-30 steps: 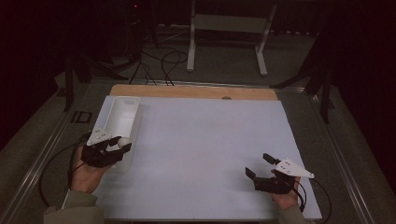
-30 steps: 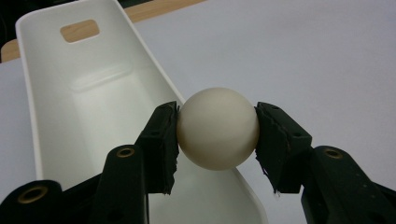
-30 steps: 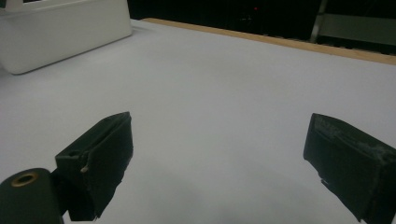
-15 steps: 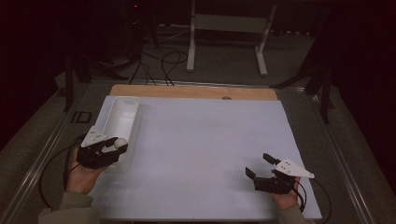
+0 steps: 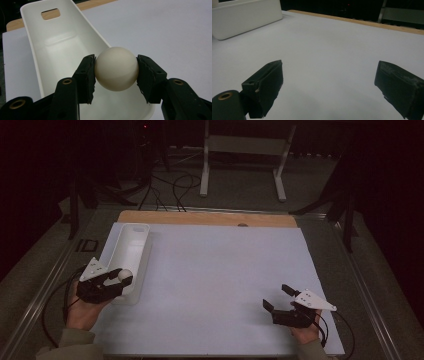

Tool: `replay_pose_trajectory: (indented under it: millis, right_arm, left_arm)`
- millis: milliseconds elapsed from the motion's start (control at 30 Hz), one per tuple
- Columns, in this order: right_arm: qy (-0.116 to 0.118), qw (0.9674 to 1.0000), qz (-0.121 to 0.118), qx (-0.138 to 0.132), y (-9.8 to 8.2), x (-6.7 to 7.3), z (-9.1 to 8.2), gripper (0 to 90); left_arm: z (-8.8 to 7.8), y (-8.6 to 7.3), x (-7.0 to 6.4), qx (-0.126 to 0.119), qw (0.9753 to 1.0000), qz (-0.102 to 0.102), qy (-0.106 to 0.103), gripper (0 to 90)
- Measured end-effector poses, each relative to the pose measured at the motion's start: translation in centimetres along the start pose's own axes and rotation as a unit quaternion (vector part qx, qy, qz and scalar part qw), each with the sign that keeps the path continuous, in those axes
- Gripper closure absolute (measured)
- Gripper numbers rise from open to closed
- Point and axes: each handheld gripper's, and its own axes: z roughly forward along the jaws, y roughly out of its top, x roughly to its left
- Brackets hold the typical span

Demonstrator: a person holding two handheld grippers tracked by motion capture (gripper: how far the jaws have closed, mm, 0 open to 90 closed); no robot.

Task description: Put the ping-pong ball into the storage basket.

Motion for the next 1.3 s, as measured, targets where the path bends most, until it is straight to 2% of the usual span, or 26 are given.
replay_pose_trajectory:
  millis: [367, 733, 1300]
  right_arm:
    - [0.0, 1.0, 0.001, 0.0, 0.0, 0.0, 0.0, 7.9]
    - [-0.001, 1.0, 0.0, 0.0, 0.0, 0.0, 0.0, 7.9]
    - [-0.001, 1.0, 0.0, 0.001, 0.0, 0.0, 0.0, 7.9]
  left_arm:
    - [0.1, -0.5, 0.1, -0.001, 1.0, -0.006, -0.004, 51.2]
    - [-0.1, -1.2, 0.5, -0.001, 0.9999, -0.014, 0.001, 51.2]
    - [0.2, -1.3, 0.5, 0.005, 0.9999, -0.01, 0.011, 50.7]
